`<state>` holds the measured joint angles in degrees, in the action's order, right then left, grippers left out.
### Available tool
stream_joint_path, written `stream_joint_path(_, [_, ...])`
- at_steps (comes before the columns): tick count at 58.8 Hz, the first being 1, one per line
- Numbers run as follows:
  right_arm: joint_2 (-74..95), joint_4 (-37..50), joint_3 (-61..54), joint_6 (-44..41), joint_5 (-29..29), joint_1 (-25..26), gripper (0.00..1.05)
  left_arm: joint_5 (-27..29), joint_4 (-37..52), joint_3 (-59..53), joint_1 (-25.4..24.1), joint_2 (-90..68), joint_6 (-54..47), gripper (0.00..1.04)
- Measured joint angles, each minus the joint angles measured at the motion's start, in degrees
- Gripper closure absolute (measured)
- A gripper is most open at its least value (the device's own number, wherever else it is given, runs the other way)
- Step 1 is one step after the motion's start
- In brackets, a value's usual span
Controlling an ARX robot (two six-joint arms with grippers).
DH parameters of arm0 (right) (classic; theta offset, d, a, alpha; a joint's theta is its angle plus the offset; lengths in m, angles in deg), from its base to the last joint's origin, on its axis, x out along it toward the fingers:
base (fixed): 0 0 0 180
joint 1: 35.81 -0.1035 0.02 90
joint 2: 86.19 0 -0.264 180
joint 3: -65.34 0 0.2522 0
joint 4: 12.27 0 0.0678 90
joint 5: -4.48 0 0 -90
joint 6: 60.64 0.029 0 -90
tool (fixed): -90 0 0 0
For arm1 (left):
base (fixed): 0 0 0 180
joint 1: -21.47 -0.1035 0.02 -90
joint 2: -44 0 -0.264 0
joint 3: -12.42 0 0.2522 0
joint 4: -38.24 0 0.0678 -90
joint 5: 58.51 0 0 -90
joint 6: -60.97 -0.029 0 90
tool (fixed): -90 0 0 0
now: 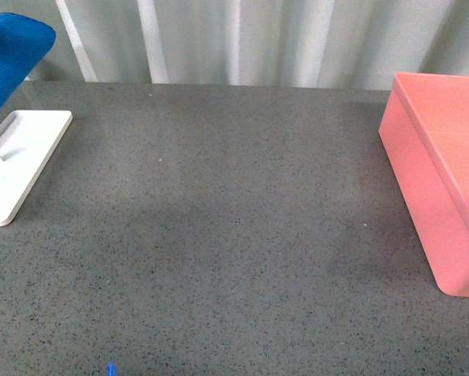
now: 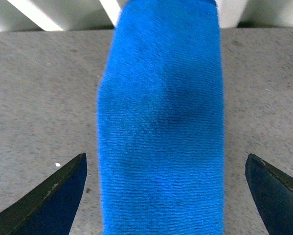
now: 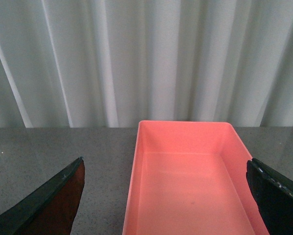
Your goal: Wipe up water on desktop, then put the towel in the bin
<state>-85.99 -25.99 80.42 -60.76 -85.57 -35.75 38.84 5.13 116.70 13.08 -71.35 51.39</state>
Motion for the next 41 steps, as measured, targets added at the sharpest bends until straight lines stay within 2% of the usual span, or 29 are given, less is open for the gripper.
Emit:
stream_joint_path(12, [0.0,0.0,0.0,0.0,0.0,0.0,0.07,-0.7,-5.3,5.9,-1.0,-5.0,2.5,0.07])
stream_joint_path(25, [0.0,0.0,0.0,0.0,0.0,0.0,0.07,4.2,-1.6,6.8,-0.9,-7.1,0.1,0.07])
stream_joint_path(41, [0.0,0.0,0.0,0.0,0.0,0.0,0.07,3.1,-1.2,6.3,-0.3,-8.9,-0.7,0.07])
